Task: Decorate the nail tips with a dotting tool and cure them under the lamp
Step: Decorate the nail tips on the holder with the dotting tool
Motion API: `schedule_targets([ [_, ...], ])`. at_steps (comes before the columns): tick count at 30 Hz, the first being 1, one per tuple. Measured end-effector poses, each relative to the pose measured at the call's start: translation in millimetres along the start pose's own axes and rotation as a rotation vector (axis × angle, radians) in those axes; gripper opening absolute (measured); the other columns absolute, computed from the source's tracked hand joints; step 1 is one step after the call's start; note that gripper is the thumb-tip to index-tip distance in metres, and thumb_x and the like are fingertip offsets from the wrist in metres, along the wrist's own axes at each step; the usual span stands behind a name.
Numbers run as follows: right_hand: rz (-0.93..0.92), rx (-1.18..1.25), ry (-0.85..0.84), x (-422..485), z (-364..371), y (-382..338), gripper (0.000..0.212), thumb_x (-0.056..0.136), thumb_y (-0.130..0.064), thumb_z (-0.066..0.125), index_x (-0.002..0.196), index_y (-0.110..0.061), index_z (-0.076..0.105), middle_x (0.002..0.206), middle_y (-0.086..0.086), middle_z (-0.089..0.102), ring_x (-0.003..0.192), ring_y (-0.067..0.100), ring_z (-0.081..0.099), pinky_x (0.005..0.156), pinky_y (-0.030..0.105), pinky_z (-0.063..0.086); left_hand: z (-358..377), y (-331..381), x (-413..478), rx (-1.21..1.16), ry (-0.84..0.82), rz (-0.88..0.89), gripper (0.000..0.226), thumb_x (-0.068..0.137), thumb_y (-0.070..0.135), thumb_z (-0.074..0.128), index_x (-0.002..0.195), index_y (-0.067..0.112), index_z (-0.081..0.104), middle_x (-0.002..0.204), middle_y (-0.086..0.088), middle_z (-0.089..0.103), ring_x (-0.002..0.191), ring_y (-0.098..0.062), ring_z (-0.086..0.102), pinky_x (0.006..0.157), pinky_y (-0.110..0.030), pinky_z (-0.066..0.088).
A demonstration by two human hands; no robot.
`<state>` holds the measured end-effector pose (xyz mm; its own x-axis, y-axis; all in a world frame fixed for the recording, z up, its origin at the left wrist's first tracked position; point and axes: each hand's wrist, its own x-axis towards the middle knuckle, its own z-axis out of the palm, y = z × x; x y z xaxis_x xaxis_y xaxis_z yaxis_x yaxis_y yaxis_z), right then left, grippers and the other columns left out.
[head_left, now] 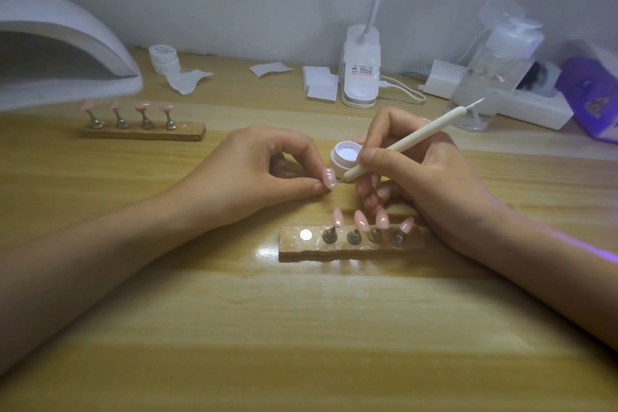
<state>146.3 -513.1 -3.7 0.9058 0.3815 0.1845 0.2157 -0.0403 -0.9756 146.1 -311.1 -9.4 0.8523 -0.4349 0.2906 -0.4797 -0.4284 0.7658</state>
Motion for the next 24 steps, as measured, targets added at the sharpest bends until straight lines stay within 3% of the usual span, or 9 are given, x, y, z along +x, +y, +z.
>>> schedule_targets([
  [6,0.002,0.014,0.003,0.0,0.2,0.2,0.019,0.085,-0.01,0.063,0.069,-0.017,0.054,0.06,0.011,0.062,0.045,0.022,0.056,0.039,0.024,0.044,-0.6,0.1,-0.2,-0.017,-0.012,-0.002,0.023,0.081,0.004,0.077,0.074,0.025,0.068,0.054,0.03,0.058,0.052,0.016,0.054,0.057,0.004,0.035],
  [12,0.005,0.005,-0.003,-0.2,-0.2,0.5,0.019,0.085,-0.012,0.063,0.069,-0.018,0.054,0.059,0.009,0.061,0.044,0.023,0.056,0.038,0.03,0.044,-0.7,-0.1,-0.7,-0.005,-0.008,0.003,0.023,0.08,0.005,0.077,0.074,0.026,0.069,0.055,0.03,0.058,0.053,0.016,0.054,0.057,0.004,0.034],
  [24,-0.058,0.068,0.004,0.8,-1.0,0.0,0.023,0.087,-0.009,0.059,0.068,-0.021,0.055,0.063,0.01,0.063,0.05,0.019,0.056,0.045,0.024,0.046,-1.5,-2.3,-0.4,0.016,0.0,0.002,0.023,0.08,0.012,0.079,0.072,0.031,0.069,0.059,0.029,0.06,0.051,0.012,0.052,0.055,0.001,0.034],
])
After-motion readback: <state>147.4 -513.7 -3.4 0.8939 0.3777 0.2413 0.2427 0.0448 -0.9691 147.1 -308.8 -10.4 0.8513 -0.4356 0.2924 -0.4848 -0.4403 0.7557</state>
